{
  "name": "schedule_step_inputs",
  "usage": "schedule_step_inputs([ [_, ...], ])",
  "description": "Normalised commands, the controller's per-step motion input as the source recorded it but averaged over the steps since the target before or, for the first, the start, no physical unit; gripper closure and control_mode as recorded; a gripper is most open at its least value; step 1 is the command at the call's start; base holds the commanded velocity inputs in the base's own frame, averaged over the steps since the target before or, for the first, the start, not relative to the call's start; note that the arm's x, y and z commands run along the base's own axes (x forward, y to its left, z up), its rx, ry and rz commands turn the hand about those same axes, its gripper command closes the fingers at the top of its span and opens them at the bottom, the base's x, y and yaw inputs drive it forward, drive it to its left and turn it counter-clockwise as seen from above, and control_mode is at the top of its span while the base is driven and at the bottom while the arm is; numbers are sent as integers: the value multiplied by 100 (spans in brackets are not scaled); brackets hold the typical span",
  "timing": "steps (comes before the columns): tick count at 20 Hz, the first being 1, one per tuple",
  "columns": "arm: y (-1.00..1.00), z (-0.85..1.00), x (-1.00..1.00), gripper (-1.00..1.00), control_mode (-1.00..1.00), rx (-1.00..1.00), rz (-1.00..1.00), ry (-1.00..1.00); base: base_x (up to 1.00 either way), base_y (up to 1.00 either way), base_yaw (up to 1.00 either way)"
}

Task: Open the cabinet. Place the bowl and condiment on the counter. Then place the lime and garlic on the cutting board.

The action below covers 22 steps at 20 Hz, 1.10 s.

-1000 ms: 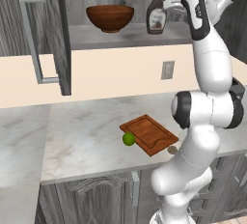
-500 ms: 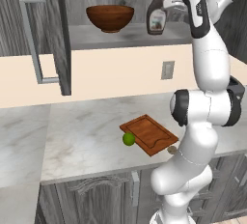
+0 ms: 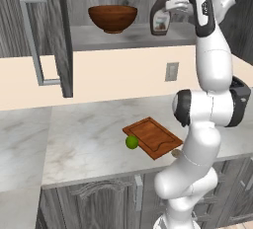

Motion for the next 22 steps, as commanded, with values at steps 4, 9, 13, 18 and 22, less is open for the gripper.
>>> schedule_step_inputs([
  [4,0,0,33,-100,-100,1,12,0,0,0,0],
  [9,0,0,33,-100,-100,2,13,0,0,0,0],
  [13,13,1,2,100,-100,0,9,-5,0,0,0],
  [18,2,32,-35,100,-100,0,2,-23,0,0,0],
  [22,11,11,-95,100,-100,0,-18,-38,0,0,0],
])
